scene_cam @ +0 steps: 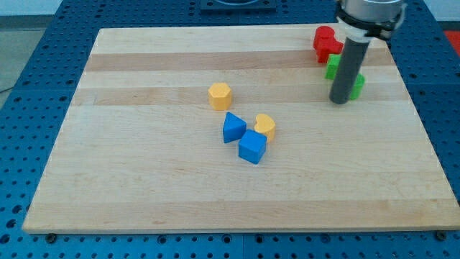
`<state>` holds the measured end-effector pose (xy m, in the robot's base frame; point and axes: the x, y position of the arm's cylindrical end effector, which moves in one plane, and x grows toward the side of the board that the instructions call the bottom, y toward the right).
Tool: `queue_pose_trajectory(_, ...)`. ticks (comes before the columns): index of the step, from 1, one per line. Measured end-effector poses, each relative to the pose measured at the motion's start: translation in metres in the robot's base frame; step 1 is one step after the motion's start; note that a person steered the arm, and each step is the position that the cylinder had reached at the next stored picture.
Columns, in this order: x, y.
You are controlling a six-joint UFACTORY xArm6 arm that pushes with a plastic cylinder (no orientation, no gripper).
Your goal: Push yellow hexagon towards center right
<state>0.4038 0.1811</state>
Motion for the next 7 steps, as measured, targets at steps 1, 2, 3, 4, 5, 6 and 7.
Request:
queue_pose_trajectory(1,0.004,0.016)
queue_pose_trajectory(2,0.004,0.02)
queue_pose_trajectory(3,0.013,0.018)
queue_pose_trajectory(4,0.026,-0.039)
queue_pose_trajectory(5,-0.013,-0.099)
queue_pose_trajectory(6,-0.059,-0.139)
queue_pose_trajectory(7,-0.066,-0.218)
